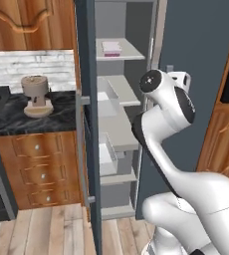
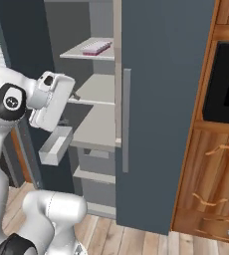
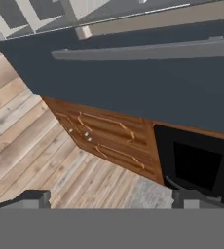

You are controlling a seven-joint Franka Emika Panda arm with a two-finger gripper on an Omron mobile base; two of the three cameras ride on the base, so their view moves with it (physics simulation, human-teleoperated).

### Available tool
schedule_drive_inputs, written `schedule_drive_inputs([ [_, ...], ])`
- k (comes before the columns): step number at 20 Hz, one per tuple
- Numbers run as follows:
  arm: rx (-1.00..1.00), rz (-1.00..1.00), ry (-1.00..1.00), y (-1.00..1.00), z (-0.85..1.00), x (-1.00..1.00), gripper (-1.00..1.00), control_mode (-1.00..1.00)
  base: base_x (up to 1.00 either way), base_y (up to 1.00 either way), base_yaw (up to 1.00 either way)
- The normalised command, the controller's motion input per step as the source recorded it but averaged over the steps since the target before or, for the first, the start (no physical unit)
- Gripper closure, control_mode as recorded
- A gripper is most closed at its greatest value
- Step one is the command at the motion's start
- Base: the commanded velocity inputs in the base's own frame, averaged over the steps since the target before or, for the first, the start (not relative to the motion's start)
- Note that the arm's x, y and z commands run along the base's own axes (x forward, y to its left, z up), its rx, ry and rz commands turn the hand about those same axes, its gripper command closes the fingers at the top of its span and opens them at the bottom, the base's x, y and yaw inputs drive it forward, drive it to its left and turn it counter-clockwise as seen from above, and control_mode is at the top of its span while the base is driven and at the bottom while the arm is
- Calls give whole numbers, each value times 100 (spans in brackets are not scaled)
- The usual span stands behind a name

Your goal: The ice cube tray has been filled with water. Take the tray and place it in the freezer to make ice. Close the freezer door after placing the tray.

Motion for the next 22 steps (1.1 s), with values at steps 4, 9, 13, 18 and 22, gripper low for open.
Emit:
schedule_drive_inputs([
  [4,0,0,0,0,0,0,-100,100,-13,36,-12],
  [9,0,0,0,0,0,0,-100,100,-51,2,-7],
  [13,1,-2,-5,-8,0,-39,-100,-100,0,0,0],
  [18,2,0,0,0,0,-3,-100,-100,0,0,0],
  [22,1,0,0,0,0,-6,-100,-100,0,0,0],
])
